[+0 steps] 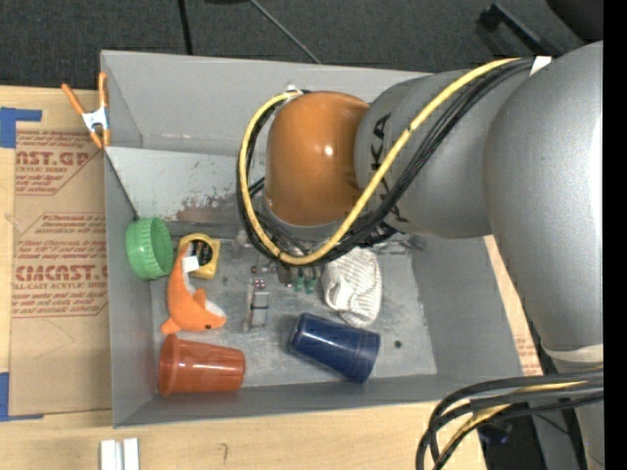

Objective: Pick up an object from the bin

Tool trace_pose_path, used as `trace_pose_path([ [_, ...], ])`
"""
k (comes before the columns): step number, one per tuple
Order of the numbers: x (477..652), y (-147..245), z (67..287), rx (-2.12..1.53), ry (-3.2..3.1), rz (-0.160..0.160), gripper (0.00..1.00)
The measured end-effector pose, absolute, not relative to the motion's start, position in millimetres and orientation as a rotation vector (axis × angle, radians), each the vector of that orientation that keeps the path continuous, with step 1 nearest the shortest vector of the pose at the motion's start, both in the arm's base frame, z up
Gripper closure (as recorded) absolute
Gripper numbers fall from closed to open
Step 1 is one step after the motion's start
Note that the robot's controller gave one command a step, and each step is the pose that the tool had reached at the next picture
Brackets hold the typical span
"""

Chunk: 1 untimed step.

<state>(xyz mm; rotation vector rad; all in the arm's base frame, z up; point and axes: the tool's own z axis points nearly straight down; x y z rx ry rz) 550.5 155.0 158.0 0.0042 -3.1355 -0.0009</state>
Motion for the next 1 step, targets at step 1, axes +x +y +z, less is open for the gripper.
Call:
trace_pose_path([
  [1,552.2,154.3,162.7,0.002,-3.142,-0.003,0.0],
])
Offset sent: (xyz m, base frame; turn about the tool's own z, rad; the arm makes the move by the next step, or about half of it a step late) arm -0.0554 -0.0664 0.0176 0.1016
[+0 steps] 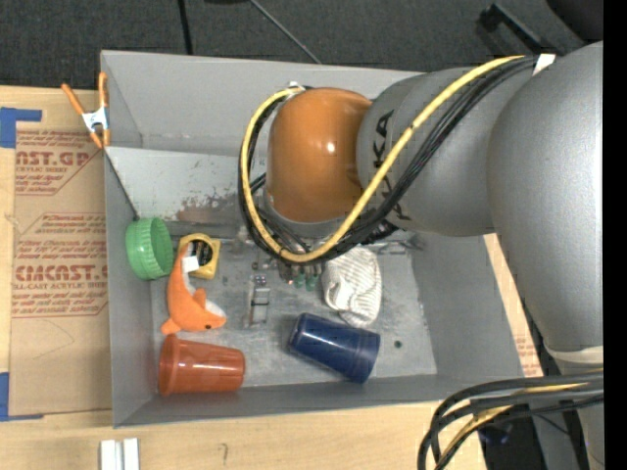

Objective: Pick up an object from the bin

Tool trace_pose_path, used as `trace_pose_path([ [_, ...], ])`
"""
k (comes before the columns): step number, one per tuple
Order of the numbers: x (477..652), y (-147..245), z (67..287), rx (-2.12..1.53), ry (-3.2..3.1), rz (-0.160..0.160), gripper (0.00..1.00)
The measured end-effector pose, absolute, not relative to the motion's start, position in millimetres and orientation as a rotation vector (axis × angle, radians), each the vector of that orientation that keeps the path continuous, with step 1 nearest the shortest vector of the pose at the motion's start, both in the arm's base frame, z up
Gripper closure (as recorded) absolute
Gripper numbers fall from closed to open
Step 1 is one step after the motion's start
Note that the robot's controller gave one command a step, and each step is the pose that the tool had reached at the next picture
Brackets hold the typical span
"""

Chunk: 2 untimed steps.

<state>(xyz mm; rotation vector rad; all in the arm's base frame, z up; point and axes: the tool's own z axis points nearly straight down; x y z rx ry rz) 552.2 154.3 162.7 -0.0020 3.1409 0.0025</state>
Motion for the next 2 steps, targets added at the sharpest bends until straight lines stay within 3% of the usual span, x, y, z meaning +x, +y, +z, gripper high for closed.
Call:
trace_pose_path([
  [1,515.9,115,170,0.092,3.14,0.003,0.0],
  [2,495.7,87,171,0.102,3.142,-0.002,0.0],
])
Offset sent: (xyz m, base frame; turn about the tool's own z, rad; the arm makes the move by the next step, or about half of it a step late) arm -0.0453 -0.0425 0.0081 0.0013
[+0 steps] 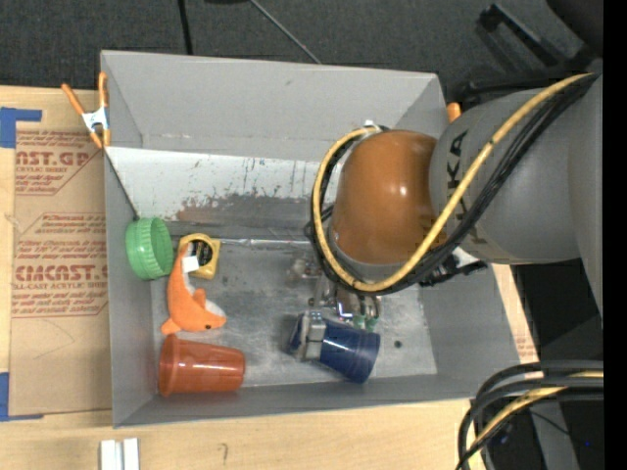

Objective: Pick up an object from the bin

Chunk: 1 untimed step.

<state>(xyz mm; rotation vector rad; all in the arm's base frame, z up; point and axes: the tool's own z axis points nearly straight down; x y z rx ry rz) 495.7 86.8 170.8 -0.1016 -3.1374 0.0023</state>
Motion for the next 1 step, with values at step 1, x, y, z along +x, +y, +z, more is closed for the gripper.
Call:
trace_pose_path([
  [1,484.4,64.8,190.4,0.092,-3.139,0.0,0.0],
])
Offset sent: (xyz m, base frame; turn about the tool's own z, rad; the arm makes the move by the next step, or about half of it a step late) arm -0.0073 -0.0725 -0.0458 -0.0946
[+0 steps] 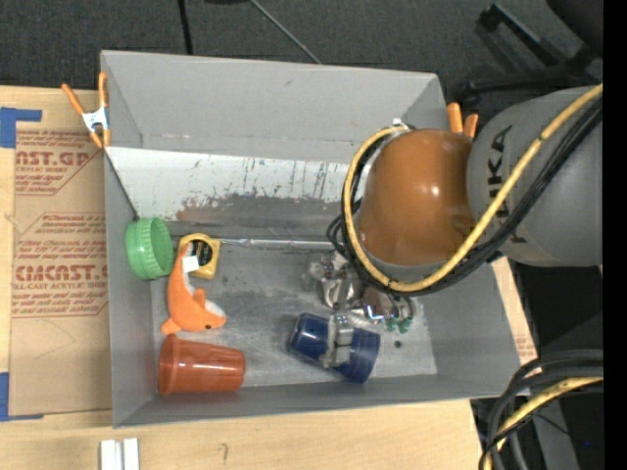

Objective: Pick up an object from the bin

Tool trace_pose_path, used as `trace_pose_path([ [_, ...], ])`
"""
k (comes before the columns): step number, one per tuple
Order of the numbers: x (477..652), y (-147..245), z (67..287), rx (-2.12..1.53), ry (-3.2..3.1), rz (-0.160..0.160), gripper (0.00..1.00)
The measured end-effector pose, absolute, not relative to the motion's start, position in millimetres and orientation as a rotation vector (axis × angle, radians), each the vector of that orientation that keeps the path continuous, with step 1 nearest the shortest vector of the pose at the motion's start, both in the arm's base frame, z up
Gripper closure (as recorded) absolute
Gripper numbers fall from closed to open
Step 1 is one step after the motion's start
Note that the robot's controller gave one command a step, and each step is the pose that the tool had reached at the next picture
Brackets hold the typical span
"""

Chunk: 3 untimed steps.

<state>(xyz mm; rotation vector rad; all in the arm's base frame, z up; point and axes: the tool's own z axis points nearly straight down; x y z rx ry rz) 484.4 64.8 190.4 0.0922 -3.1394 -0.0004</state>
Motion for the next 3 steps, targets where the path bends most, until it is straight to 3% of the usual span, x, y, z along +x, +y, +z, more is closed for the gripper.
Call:
trace_pose_path([
  [1,488.4,28,144,0.067,-3.146,-0.002,0.0],
  [2,512.7,25,83,0.24,-3.131,-0.002,1.0],
  [3,512.7,25,83,0.24,-3.131,-0.002,1.0],
])
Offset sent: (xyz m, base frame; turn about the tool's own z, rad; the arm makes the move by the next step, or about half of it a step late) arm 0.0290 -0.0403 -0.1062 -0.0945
